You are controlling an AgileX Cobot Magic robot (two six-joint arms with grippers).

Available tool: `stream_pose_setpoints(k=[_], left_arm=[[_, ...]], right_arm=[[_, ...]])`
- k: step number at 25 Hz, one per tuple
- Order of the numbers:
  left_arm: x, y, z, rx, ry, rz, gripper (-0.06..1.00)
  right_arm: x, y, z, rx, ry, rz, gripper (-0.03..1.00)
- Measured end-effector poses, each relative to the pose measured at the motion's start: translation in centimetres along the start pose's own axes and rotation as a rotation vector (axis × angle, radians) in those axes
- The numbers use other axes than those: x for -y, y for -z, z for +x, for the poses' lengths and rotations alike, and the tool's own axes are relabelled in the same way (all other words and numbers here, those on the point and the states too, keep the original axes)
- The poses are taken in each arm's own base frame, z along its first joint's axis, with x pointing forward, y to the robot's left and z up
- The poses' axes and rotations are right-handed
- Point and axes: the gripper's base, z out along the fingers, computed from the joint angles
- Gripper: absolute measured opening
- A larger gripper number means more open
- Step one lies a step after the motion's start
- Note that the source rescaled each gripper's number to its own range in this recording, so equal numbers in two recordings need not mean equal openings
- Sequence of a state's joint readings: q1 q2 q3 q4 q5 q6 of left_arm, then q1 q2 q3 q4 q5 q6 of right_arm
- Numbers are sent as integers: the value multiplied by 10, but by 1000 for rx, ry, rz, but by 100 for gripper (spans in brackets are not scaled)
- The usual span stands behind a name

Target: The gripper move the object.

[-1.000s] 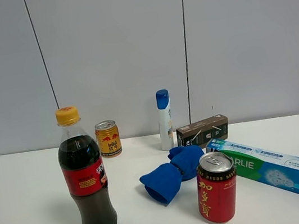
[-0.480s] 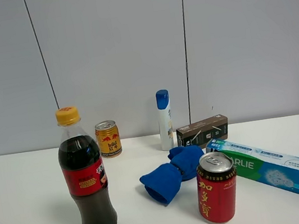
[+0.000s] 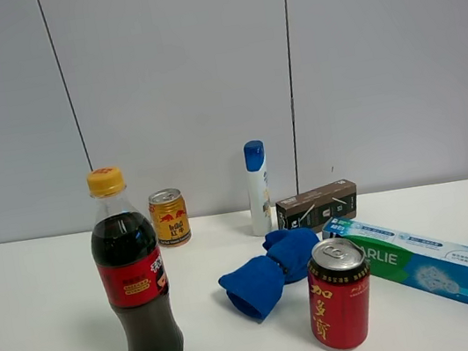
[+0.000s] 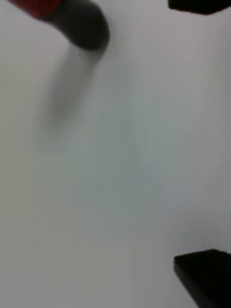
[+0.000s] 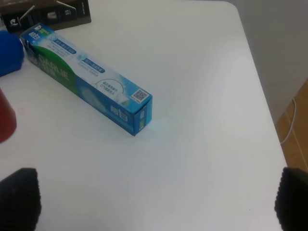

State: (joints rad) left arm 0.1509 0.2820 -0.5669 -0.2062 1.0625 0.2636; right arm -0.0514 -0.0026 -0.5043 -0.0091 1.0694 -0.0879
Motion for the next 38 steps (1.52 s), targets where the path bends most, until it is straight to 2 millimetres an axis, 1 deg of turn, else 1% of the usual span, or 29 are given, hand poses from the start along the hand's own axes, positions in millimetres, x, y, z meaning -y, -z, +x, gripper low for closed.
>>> stream_pose_setpoints(k=[4,10,13,21,28,38], left_arm=[[2,-5,5,-21,-50,60,100],[-2,-6,7,-31,21,8,100],[-4,-9,13,-42,30,-16,100],[0,12,26,108,16,-35,100],[2,24,35,204,4,-48,100],[2,25,36,218,6,-50,100]], right_arm=[[0,0,0,0,0,0,100],[0,0,0,0,0,0,100],[0,0,0,0,0,0,100],[0,0,0,0,0,0,100],[0,0,0,0,0,0,100],[0,0,0,0,0,0,100]])
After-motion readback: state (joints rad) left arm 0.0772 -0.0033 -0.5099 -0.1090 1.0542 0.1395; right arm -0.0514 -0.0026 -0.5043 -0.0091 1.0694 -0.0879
